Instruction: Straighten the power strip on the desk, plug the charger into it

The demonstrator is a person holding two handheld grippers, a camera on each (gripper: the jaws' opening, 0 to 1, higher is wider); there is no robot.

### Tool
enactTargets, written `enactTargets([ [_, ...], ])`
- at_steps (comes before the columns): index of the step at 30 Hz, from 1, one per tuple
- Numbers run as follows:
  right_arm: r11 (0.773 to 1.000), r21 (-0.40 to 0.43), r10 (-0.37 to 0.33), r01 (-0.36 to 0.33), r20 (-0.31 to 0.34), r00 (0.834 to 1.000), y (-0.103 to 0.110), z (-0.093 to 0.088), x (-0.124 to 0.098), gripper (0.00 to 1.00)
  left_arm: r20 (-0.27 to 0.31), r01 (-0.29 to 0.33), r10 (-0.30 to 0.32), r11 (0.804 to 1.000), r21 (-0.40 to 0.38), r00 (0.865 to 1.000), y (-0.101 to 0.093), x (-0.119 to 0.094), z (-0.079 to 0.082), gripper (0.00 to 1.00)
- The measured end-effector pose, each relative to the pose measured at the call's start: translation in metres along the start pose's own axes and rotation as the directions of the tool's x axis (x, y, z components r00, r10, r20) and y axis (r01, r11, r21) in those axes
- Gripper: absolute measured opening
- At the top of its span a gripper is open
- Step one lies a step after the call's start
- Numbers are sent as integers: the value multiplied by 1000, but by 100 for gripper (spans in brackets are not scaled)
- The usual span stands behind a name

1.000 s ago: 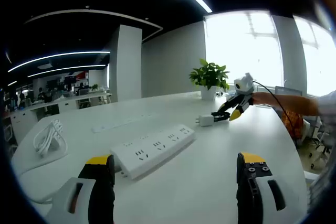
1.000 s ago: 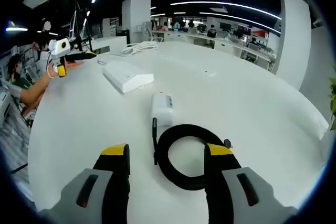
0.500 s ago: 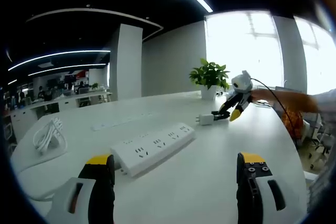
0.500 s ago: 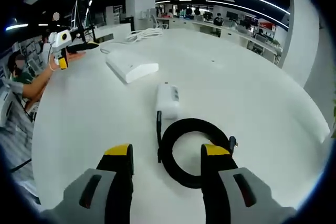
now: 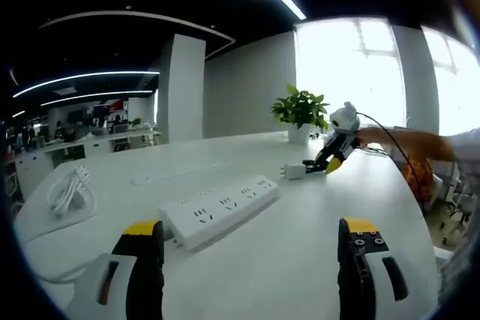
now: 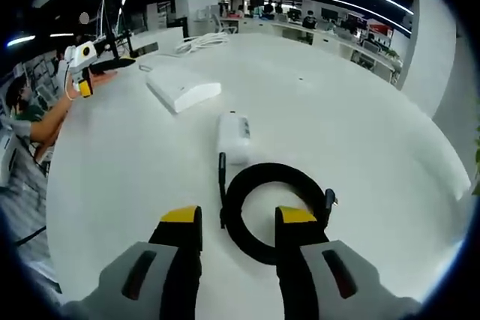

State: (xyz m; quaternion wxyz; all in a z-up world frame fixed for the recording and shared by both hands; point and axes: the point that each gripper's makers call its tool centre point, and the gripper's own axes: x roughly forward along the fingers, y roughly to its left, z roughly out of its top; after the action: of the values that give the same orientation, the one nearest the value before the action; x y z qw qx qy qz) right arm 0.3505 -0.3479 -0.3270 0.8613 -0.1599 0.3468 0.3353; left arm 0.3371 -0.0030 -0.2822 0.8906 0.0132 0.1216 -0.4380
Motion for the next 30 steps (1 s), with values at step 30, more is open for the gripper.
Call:
enactTargets([
  [30, 999, -52, -7, 2, -102, 995, -1, -7, -2, 22, -1, 13, -13, 1000, -15, 1000, -4, -1, -4, 98],
])
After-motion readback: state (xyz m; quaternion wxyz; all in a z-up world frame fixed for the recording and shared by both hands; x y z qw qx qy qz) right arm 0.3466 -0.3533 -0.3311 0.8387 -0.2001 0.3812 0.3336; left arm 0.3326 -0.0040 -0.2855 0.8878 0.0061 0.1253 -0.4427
